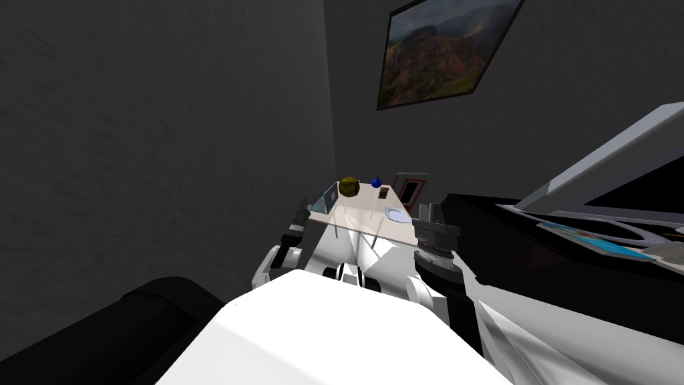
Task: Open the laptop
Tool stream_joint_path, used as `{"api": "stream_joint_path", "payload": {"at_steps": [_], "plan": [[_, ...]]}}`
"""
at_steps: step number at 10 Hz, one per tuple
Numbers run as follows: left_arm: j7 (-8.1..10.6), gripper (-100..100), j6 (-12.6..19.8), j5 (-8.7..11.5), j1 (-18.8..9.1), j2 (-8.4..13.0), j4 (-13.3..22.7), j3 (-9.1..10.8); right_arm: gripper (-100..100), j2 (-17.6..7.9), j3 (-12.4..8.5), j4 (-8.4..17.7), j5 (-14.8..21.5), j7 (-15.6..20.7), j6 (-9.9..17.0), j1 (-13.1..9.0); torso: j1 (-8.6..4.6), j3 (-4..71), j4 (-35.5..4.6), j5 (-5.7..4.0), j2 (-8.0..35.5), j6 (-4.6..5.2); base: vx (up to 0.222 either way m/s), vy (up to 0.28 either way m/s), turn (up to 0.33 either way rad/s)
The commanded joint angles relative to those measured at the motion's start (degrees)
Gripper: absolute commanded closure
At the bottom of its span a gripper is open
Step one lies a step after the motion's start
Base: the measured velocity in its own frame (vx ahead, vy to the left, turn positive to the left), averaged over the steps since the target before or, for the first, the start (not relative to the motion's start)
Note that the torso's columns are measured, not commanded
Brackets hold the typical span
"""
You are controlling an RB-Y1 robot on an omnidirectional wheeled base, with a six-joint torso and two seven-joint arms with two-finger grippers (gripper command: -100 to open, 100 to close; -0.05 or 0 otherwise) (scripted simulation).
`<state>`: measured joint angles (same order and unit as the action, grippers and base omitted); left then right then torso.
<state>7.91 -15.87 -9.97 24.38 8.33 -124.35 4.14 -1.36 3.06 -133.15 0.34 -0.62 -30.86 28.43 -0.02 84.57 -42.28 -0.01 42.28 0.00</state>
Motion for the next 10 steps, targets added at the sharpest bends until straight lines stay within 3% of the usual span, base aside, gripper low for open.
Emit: {"api": "stream_joint_path", "payload": {"at_steps": [1, 10], "plan": [[-0.31, -100, 2.63, -0.59, -0.44, 0.39, 0.59, 0.36, 0, 0.00, 0.00, 0.00, 0.00, 0.00, 0.00, 0.00, 0.01, -0.02, -0.01, 0.00, 0.02, 0.00, 0.054, -0.009, -0.039], [-1.45, -100, 11.31, -2.66, -2.26, 3.48, 2.48, 1.33, 0, 0.00, 0.00, 0.00, 0.00, 0.00, 0.00, 0.00, 0.06, 0.00, 0.00, 0.02, 0.00, 0.00, 0.048, -0.010, -0.042]]}}
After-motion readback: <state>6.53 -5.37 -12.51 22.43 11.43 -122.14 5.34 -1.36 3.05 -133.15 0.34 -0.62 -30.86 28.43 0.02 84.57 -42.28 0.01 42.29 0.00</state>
